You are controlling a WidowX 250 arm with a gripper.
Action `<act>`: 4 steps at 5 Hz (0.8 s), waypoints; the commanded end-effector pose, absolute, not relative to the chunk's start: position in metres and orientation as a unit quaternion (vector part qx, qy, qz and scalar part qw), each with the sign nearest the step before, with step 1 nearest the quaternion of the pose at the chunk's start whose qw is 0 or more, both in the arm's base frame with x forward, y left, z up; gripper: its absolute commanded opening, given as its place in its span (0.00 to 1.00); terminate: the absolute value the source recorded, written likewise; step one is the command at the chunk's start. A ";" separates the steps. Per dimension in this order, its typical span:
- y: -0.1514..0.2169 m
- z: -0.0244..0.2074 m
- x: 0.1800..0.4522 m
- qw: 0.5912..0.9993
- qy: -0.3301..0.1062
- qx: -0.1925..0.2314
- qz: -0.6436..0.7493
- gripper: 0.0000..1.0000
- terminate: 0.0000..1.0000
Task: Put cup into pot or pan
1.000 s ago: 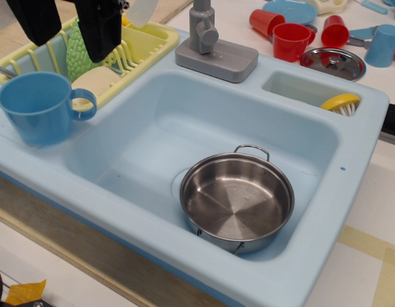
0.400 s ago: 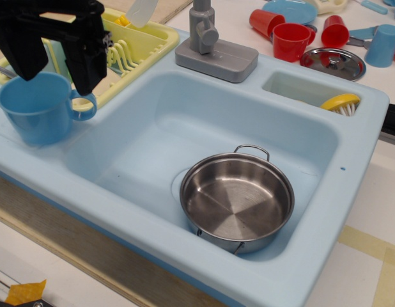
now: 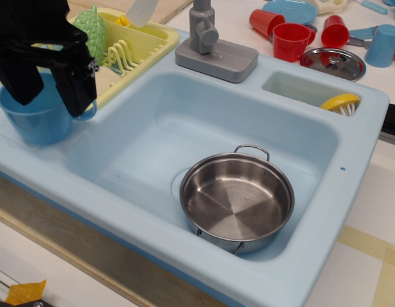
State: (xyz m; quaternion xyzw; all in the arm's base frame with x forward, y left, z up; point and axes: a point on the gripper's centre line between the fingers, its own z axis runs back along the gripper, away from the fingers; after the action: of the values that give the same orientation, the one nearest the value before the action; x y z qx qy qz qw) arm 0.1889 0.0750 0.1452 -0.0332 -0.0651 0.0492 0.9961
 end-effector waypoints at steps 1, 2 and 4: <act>0.081 0.129 0.194 0.996 -0.057 -0.047 0.053 1.00 0.00; 0.080 0.130 0.196 0.996 -0.063 -0.046 0.053 0.00 0.00; 0.070 0.142 0.193 0.994 -0.080 -0.041 0.057 0.00 0.00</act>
State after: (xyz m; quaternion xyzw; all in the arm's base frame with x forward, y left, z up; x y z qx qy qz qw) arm 0.1932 0.0537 0.1438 -0.0390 -0.0717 0.0628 0.9947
